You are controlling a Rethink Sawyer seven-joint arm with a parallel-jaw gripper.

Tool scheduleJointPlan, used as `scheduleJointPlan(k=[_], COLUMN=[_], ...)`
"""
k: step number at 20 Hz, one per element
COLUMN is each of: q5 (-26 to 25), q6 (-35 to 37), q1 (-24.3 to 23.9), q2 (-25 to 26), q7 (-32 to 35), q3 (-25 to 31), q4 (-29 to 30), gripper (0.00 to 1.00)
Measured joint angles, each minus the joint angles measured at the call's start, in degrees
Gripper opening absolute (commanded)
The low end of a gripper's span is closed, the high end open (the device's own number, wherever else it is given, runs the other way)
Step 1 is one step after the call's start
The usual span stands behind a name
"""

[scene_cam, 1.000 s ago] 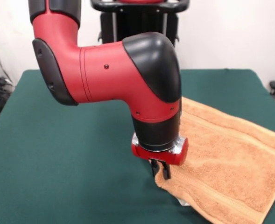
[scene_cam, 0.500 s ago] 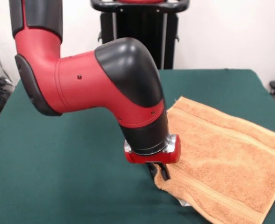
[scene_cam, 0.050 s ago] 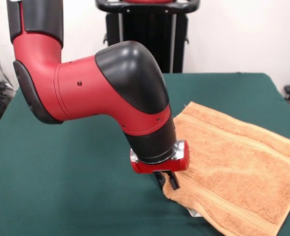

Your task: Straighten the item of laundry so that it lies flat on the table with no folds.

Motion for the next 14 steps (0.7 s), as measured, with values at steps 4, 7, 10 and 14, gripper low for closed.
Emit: scheduleJointPlan(k=[4,7,10,14], q5=[-0.1,-0.1,-0.6,-1.8], q6=[0.1,0.6,1.9,3.9], q1=[0.1,0.3,1.1,2.1], q2=[0.0,0.0,0.0,0.2], q7=[0.0,0.0,0.0,0.0], q3=[0.0,-0.1,-0.4,-0.5], q4=[-0.1,-0.5,-1.5,-3.0], gripper=[0.00,0.00,0.00,0.00])
